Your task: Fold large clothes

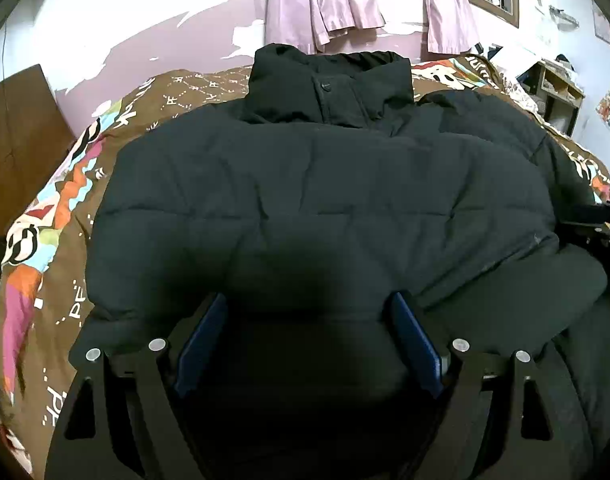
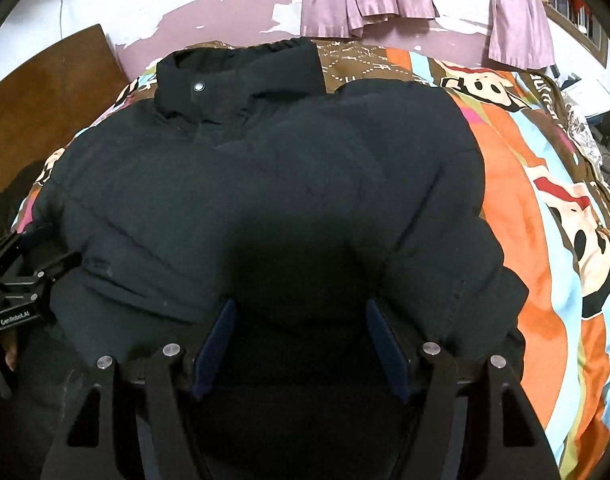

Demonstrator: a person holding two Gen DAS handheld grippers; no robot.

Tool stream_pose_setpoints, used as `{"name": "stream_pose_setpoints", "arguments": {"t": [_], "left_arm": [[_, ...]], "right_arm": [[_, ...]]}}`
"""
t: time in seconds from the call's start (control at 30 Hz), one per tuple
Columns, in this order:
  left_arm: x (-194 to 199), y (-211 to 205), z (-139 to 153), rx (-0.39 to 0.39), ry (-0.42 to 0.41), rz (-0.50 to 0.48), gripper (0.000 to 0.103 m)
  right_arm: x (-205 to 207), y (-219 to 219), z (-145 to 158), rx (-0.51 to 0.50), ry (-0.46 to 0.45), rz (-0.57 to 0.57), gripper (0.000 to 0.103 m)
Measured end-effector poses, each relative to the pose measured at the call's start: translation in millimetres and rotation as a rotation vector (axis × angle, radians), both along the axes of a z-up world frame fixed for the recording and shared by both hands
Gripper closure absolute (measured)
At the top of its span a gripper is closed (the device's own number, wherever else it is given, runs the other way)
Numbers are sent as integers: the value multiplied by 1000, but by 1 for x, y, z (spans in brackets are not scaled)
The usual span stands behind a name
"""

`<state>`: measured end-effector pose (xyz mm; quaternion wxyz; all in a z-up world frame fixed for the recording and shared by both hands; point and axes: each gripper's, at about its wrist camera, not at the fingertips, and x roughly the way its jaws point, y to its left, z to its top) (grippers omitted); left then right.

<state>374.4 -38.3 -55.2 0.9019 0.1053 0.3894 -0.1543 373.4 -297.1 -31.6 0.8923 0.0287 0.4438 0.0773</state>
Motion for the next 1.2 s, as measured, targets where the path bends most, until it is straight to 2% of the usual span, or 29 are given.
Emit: {"name": "stream_pose_setpoints", "arguments": {"t": [0.3,0.53,0.67,0.83,1.03,1.2], "left_arm": [[4,17,29,-138,14,10,23],[43,43,59,-281,86,143,23],[67,47,77,-262,82,215,22],[86,40,90,-214,58,228,22],[124,27,104,-273,41,217,22],[174,11,113,-277,-15,249,22]], "right_arm": [[-9,2,13,10,-78,-2,25],[-4,3,22,13,-94,-6,17],[4,-1,28,35,-103,-22,15],[27,-10,42,84,-114,-49,14],[79,-28,60,224,-85,-87,14],[136,-36,69,292,-146,-142,14]]}}
